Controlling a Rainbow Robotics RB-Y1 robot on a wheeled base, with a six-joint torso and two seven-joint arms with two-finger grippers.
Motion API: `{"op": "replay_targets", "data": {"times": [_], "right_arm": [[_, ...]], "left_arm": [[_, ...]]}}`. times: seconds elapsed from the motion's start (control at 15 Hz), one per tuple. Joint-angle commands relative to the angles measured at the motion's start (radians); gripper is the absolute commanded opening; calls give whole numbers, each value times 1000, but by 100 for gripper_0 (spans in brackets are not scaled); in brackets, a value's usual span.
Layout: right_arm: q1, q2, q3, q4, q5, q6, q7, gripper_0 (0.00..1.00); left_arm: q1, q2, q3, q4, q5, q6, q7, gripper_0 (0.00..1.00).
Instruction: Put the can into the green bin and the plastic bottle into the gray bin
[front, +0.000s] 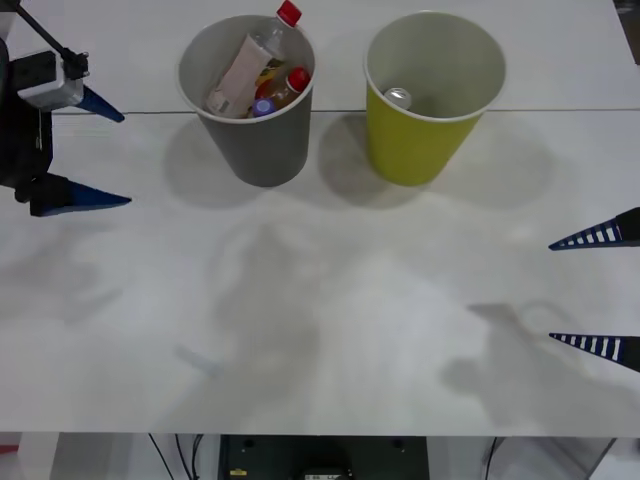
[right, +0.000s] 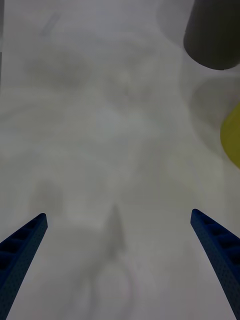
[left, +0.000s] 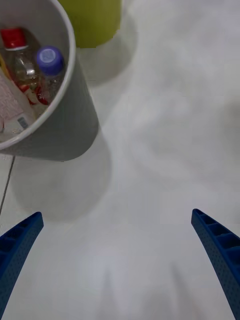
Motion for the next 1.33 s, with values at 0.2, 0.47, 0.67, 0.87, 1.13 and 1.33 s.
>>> {"op": "replay_targets", "data": {"times": [0.2,0.47,0.67,0.87,1.13,1.33], "right_arm": [[0,0,0,0,0,0,0,100],[0,0,0,0,0,0,0,100],[0,0,0,0,0,0,0,100],[0,0,0,0,0,0,0,100],[0,0,0,0,0,0,0,100],[0,0,0,0,0,0,0,100]], "left_arm": [[187,0,107,-6,50,34,-218,100],[317,-1,177,-6,125,43,-343,100],[399,0,216,-6,187,57,-355,100],[468,0,234,-6,242,71,-376,100],[554,-1,246,-6,283,117,-462,100],[595,-1,249,-6,312,126,-482,100]]}}
